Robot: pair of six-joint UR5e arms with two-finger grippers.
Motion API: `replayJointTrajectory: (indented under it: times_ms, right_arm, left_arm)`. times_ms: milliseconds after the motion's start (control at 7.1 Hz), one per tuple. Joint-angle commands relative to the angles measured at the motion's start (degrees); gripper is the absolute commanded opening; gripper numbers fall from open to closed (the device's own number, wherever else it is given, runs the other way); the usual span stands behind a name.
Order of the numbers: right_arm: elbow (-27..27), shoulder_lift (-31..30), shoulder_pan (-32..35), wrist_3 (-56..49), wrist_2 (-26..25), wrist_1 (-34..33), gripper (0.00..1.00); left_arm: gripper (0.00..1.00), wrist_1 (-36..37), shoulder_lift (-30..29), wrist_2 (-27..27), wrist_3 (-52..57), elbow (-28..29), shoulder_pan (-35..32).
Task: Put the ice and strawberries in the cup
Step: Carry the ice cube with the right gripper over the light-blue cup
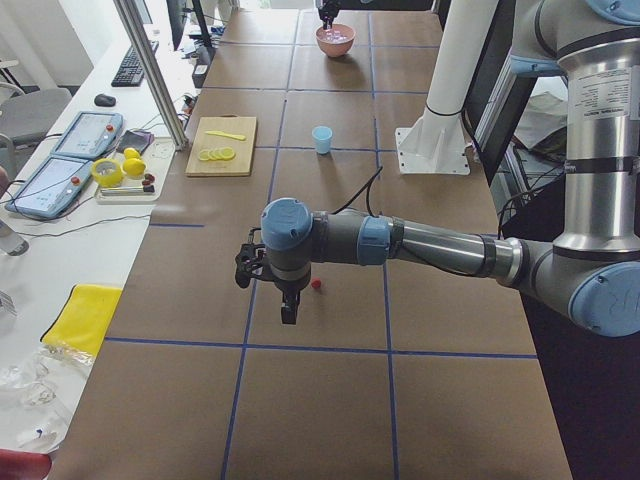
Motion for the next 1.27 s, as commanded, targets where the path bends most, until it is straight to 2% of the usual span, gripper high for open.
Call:
replayJointTrajectory:
  times_ms: [0, 141, 282, 563, 704, 986, 1126]
  right_arm:
    - [2.16, 8.23, -7.81, 7.67, 0.45, -0.20, 0.01]
    - [1.90, 13.76, -12.04, 11.02, 0.36, -2.64, 0.01]
    - [1.64, 21.29, -15.82, 13.31, 0.01, -8.06, 0.01]
    - [-0.98, 37.56, -26.61, 21.47, -6.72, -17.92, 0.02]
    - [-4.13, 43.20, -31.63, 25.95, -12.77, -17.96, 0.02]
    - [-13.34, 52.88, -35.35, 29.85, -15.45, -17.96, 0.03]
    - [-14.35, 53.36, -37.02, 30.03, -18.51, -17.87, 0.03]
  left_arm:
    - [1.00, -0.04, -0.10, 0.19, -0.03, -0.10, 0.19]
    - [1.00, -0.04, -0.10, 0.19, -0.03, -0.27, 0.19]
    - [1.00, -0.13, -0.10, 0.19, -0.03, -0.27, 0.19]
    - [1.00, -0.31, -0.36, 0.19, -0.03, -0.10, 0.19]
    - [1.00, -0.39, -0.53, 0.19, -0.03, -0.10, 0.19]
    - [1.00, -0.57, -0.71, 0.19, -0.03, -0.10, 0.19]
    - [1.00, -0.57, -0.63, 0.10, -0.03, -0.10, 0.28]
